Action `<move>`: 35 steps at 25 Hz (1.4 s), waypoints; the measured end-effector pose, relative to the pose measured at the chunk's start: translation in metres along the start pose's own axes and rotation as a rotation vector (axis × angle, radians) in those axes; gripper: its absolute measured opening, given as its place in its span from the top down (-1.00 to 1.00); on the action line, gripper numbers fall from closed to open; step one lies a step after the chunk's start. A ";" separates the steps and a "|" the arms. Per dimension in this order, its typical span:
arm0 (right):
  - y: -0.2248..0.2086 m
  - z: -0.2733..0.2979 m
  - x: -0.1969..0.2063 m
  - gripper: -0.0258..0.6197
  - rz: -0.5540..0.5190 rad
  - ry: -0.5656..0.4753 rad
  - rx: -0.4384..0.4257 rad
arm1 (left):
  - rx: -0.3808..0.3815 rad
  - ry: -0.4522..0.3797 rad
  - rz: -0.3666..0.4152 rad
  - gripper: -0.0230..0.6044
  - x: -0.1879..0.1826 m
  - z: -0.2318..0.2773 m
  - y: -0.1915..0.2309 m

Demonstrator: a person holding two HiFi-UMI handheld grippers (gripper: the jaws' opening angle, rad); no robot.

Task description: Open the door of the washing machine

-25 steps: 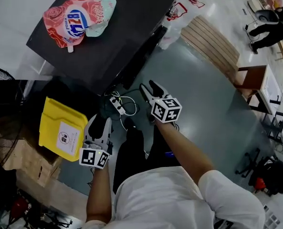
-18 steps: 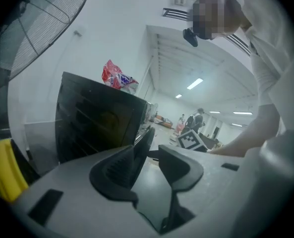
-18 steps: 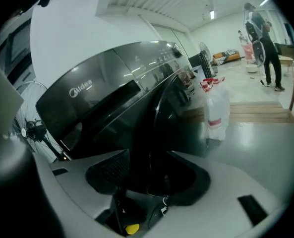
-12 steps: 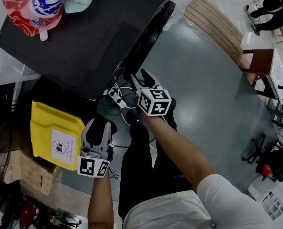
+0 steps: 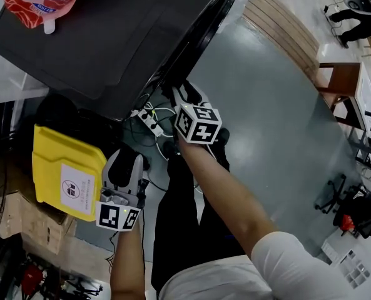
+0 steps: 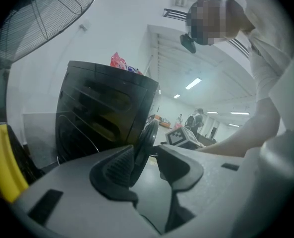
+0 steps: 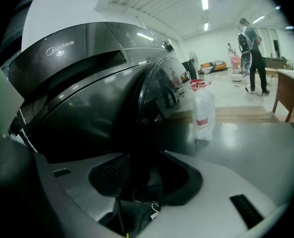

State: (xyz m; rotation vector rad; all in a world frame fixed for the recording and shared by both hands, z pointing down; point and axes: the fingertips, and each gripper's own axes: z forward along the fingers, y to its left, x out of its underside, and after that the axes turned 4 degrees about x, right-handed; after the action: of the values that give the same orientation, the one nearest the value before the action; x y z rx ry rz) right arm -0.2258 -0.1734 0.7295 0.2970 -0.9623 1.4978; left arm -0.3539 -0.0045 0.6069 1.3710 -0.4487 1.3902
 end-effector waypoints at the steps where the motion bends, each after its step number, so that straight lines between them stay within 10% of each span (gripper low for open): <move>1: -0.002 -0.001 0.001 0.36 0.006 0.000 0.003 | 0.003 0.002 -0.002 0.42 0.001 -0.001 -0.002; 17: -0.153 -0.090 -0.004 0.56 -0.110 0.033 0.062 | 0.168 0.067 0.020 0.42 0.020 0.061 -0.070; 26: -0.284 -0.129 -0.060 0.60 -0.184 0.006 0.076 | 0.298 0.117 0.063 0.42 0.014 0.147 -0.143; 35: -0.399 -0.129 -0.126 0.59 -0.266 -0.043 0.080 | 0.269 0.159 0.069 0.42 0.030 0.246 -0.185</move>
State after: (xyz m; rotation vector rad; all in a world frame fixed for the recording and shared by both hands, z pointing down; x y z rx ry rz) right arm 0.2097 -0.2177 0.7173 0.4977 -0.8613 1.2921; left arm -0.0742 -0.1344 0.6239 1.4554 -0.2108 1.6485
